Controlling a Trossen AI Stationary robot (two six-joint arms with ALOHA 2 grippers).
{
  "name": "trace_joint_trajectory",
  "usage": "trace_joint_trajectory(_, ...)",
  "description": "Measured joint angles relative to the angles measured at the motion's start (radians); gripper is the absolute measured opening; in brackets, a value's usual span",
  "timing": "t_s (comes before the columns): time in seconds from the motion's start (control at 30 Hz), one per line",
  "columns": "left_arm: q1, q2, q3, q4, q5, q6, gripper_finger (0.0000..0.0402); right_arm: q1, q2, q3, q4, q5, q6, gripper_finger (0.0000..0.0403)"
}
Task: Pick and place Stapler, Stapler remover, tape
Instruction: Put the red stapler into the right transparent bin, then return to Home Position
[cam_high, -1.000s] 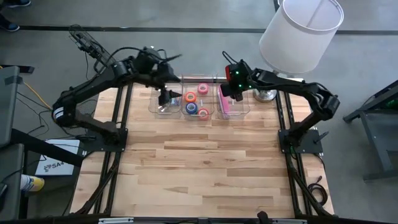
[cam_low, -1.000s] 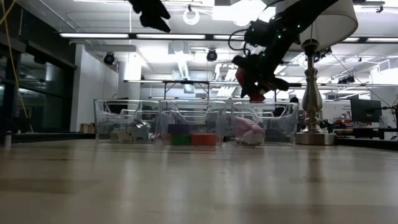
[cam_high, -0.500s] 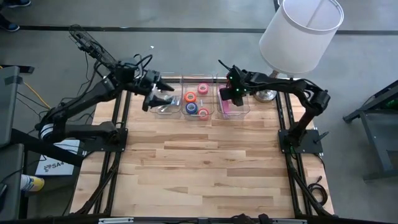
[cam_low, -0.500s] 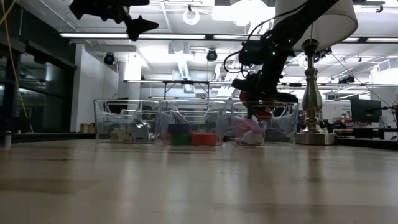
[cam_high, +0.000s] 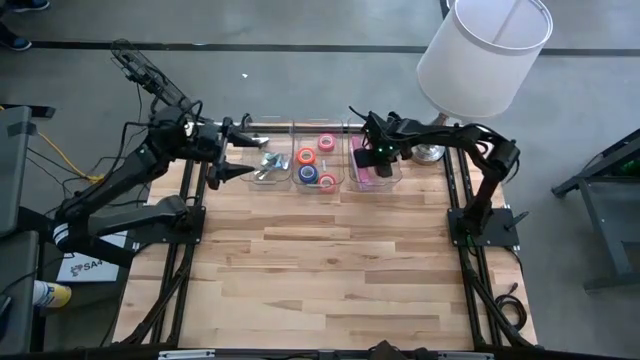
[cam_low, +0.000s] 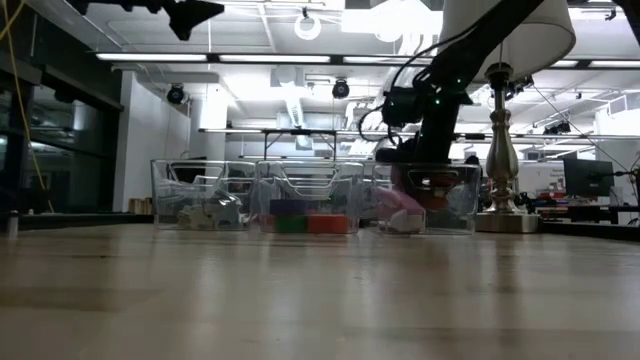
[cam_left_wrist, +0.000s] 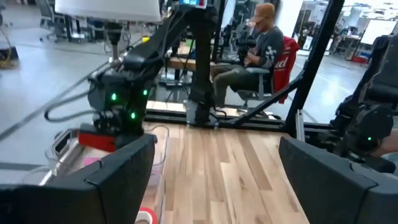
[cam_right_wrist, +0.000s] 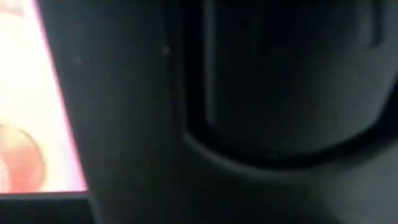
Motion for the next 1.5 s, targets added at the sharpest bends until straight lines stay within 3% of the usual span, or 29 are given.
trace_joint_trajectory(0.43, -0.001, -0.122, -0.131, 0.035, -0.004, -0.148, 0.0339, 0.01, 0.019, -0.001, -0.015, -0.042, 0.022, 0.0154)
trace_joint_trajectory(0.63, -0.001, -0.213, -0.262, 0.196, -0.024, -0.291, 0.0339, 0.009, 0.017, 0.0, -0.038, -0.042, 0.025, 0.0247)
trace_joint_trajectory(0.87, -0.001, -0.325, -0.374, 0.222, -0.081, -0.402, 0.0339, 0.008, 0.006, 0.0, -0.042, -0.093, -0.038, 0.026)
trace_joint_trajectory(1.17, -0.001, -0.439, -0.511, 0.221, -0.148, -0.495, 0.0339, 0.034, -0.141, 0.0, -0.031, -0.077, -0.06, 0.0263)
trace_joint_trajectory(1.5, -0.001, -0.57, -0.647, 0.231, -0.161, -0.605, 0.0339, 0.21, -0.279, 0.0, 0.015, 0.02, -0.12, 0.0263)
